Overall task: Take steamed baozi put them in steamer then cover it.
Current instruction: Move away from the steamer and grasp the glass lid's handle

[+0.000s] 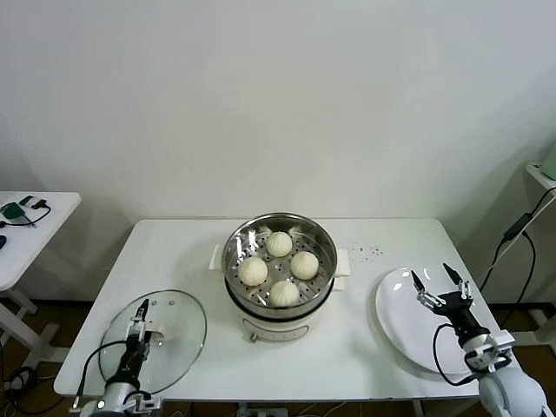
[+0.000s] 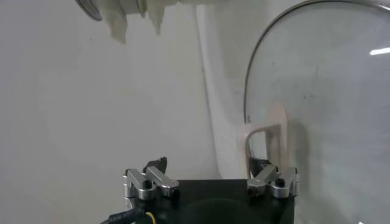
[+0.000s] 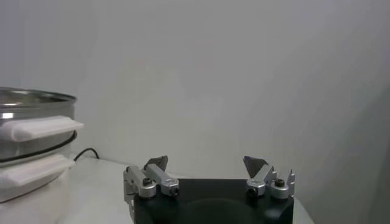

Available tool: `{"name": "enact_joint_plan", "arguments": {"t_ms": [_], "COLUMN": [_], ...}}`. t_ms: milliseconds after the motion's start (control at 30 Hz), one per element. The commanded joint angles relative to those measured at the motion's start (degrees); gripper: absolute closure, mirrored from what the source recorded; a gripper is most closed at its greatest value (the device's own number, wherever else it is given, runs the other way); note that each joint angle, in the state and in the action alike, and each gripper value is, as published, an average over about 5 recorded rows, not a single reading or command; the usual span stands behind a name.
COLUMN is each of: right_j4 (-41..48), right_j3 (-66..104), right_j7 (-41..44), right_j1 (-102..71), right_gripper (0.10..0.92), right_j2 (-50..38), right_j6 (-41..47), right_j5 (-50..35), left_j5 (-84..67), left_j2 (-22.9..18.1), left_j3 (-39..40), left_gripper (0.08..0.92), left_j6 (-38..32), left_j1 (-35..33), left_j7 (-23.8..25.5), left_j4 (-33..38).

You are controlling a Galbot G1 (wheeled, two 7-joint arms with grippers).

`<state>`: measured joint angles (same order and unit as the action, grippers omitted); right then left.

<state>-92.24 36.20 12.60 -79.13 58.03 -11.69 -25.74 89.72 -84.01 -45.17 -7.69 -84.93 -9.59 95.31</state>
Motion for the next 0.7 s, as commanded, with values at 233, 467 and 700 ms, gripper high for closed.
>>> {"name": "enact_joint_plan", "arguments": {"t_ms": [233, 467, 700], "right_j4": [0.1, 0.5, 1.0], "right_j3": [0.0, 0.1, 0.1], "right_j7": [1.0, 1.2, 1.4], "right_j1": [-0.2, 0.0, 0.0], "right_gripper": [0.203, 0.203, 0.203], "right_j2": [1.0, 1.6, 1.9], "right_j6": [-0.2, -0.6, -1.0], "right_j5": [2.4, 3.1, 3.5], "left_j5": [-0.7, -1.7, -4.1], "left_j2": [0.3, 0.6, 1.0], "left_j3": [0.0, -0.1, 0.0], "left_gripper": [0.398, 0.606, 0.804], "left_j6": [-1.9, -2.5, -2.3], "left_j1": [2.1, 2.0, 0.7], "left_j7": [-1.4, -1.4, -1.2], "left_j4": [-3.5, -3.4, -0.7]}}
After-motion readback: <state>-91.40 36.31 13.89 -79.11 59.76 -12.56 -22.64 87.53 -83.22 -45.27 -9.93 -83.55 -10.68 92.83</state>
